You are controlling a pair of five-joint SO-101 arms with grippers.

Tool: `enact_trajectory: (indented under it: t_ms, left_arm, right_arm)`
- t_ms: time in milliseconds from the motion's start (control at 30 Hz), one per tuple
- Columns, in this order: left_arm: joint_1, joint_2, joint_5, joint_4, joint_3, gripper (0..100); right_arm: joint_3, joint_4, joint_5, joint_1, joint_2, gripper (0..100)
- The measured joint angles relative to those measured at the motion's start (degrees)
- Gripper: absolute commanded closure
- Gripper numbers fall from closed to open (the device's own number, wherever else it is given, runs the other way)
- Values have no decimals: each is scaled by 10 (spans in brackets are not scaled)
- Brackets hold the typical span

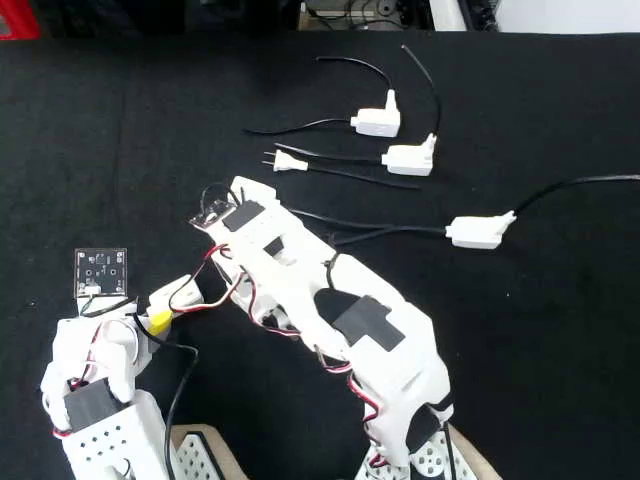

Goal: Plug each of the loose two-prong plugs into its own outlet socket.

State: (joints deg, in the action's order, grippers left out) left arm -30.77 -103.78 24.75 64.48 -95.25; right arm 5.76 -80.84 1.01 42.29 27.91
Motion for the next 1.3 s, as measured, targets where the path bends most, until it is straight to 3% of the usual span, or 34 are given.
enact_trajectory:
  t_ms: [233,400,733,967,1167,1300]
  left_arm:
    - [0,0,0,0,0,618]
    - [0,0,0,0,0,618]
    - [0,0,0,0,0,618]
    - [0,0,-4,0,2,618]
    - [54,0,-109,0,49,618]
    - [113,0,-178,0,113,618]
  right_arm:
    - [1,-6,-4,0,-7,986]
    - [89,17,-5,29,-85,986]
    - [277,130,-5,41,-458,987]
    - [448,320,-41,70,-700,987]
    - [635,493,-47,100,-800,987]
    - [693,526,-47,100,-847,987]
